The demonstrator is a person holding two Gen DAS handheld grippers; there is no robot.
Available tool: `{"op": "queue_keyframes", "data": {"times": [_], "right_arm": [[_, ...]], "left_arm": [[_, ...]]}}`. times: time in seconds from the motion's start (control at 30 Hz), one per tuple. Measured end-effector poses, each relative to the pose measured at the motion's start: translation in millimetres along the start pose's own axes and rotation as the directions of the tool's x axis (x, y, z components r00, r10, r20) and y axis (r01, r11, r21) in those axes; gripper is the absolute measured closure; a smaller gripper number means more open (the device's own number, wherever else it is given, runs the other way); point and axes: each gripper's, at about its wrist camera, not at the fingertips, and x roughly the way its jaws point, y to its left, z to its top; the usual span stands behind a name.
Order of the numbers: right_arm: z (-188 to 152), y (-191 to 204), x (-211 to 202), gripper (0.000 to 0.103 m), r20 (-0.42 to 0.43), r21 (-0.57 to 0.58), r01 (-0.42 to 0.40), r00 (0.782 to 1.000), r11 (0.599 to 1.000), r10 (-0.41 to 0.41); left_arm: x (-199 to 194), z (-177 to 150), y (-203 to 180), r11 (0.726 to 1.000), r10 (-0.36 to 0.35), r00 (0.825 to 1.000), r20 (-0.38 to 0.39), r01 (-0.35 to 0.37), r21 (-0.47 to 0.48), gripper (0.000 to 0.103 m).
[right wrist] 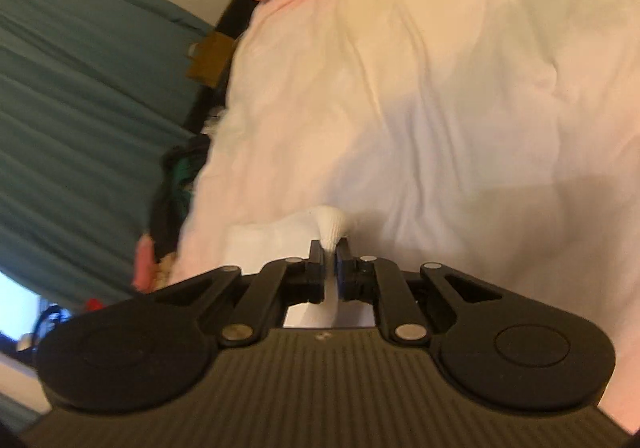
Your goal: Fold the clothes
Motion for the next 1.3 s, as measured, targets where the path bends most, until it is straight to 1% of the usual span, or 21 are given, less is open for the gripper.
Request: {"op": "queue_keyframes", "data": {"times": [0.17, 0.23, 0.27, 0.33, 0.37, 0.4, 0.43, 0.53, 0.6, 0.67, 0.83, 0.87, 0.9, 0.93, 0.97, 1.0, 1.03, 1.07, 1.13, 1.2, 1.3], "right_arm": [[0, 10, -10, 0.091, -0.044, -0.005, 0.025, 0.999, 1.0, -0.025], [-2, 16, -1, 0.091, -0.094, -0.011, 0.045, 0.995, 0.999, -0.046], [-4, 16, 0, 0.091, -0.122, -0.015, 0.048, 0.991, 0.999, -0.05], [-7, 12, 1, 0.08, -0.169, 0.006, 0.044, 0.985, 0.999, -0.042], [-8, 9, 1, 0.062, -0.192, 0.018, 0.041, 0.981, 0.999, -0.037], [-10, 8, 1, 0.05, -0.207, 0.029, 0.036, 0.978, 0.999, -0.029], [-11, 6, 1, 0.05, -0.214, 0.037, 0.025, 0.977, 0.999, -0.017], [-15, 3, 8, 0.051, -0.233, 0.056, -0.003, 0.972, 0.998, 0.016], [-16, 0, 18, 0.054, -0.236, 0.067, 0.008, 0.972, 0.998, 0.008], [-14, -4, 26, 0.055, -0.229, 0.078, 0.017, 0.973, 0.997, 0.001], [-11, -12, 34, 0.056, -0.147, 0.129, -0.034, 0.988, 0.991, 0.053], [-11, -13, 38, 0.065, -0.139, 0.127, -0.041, 0.988, 0.991, 0.059], [-11, -13, 41, 0.076, -0.134, 0.123, -0.047, 0.989, 0.991, 0.063], [-9, -12, 45, 0.081, -0.128, 0.105, -0.036, 0.991, 0.994, 0.05], [-8, -10, 48, 0.092, -0.121, 0.084, -0.021, 0.992, 0.996, 0.032], [-7, -9, 49, 0.095, -0.107, 0.083, -0.021, 0.994, 0.996, 0.03], [-6, -9, 49, 0.096, -0.092, 0.086, -0.025, 0.995, 0.996, 0.033], [-6, -8, 48, 0.097, -0.076, 0.089, -0.028, 0.996, 0.996, 0.035], [-3, -6, 41, 0.098, -0.024, 0.093, -0.059, 0.998, 0.994, 0.062], [1, -3, 34, 0.098, 0.026, 0.085, -0.093, 0.996, 0.992, 0.091], [9, -8, 23, 0.098, 0.065, 0.078, -0.081, 0.995, 0.994, 0.076]], "left_arm": [[-33, 6, 24, 0.984, -0.044, 0.999, -0.003, 0.043, -0.17, 0.048], [-53, 8, 39, 0.966, -0.053, 0.999, 0.004, 0.052, -0.253, 0.026], [-64, 10, 47, 0.956, -0.042, 0.999, 0.006, 0.042, -0.291, 0.024], [-82, 16, 65, 0.937, -0.008, 1.0, 0.005, 0.009, -0.35, 0.023], [-91, 19, 77, 0.924, 0.013, 1.0, 0.005, -0.01, -0.382, 0.023], [-100, 22, 93, 0.902, 0.039, 0.999, -0.001, -0.036, -0.43, 0.022], [-106, 25, 110, 0.871, 0.065, 0.998, -0.017, -0.065, -0.487, 0.022], [-119, 27, 170, 0.743, 0.087, 0.991, -0.1, -0.131, -0.656, 0.021], [-124, 28, 198, 0.716, 0.115, 0.983, -0.142, -0.182, -0.674, 0.021], [-129, 26, 221, 0.687, 0.156, 0.979, -0.128, -0.201, -0.699, 0.019], [-107, 0, 271, 0.422, 0.107, 0.988, -0.114, -0.148, -0.894, 0.021], [-104, -3, 276, 0.386, 0.117, 0.988, -0.097, -0.136, -0.912, 0.022], [-103, -2, 279, 0.374, 0.135, 0.988, -0.08, -0.126, -0.919, 0.025], [-103, 1, 281, 0.381, 0.16, 0.985, -0.069, -0.126, -0.916, 0.031], [-105, 5, 282, 0.402, 0.197, 0.978, -0.064, -0.14, -0.905, 0.034], [-107, 9, 282, 0.424, 0.233, 0.971, -0.058, -0.155, -0.892, 0.037], [-110, 12, 282, 0.444, 0.267, 0.962, -0.05, -0.169, -0.88, 0.04], [-111, 13, 284, 0.446, 0.286, 0.957, -0.047, -0.176, -0.878, 0.042], [-111, 13, 289, 0.434, 0.304, 0.952, -0.045, -0.18, -0.883, 0.058], [-110, 15, 289, 0.44, 0.318, 0.947, -0.056, -0.2, -0.876, 0.072], [-119, 30, 278, 0.522, 0.378, 0.925, -0.049, -0.256, -0.814, 0.081]]}}
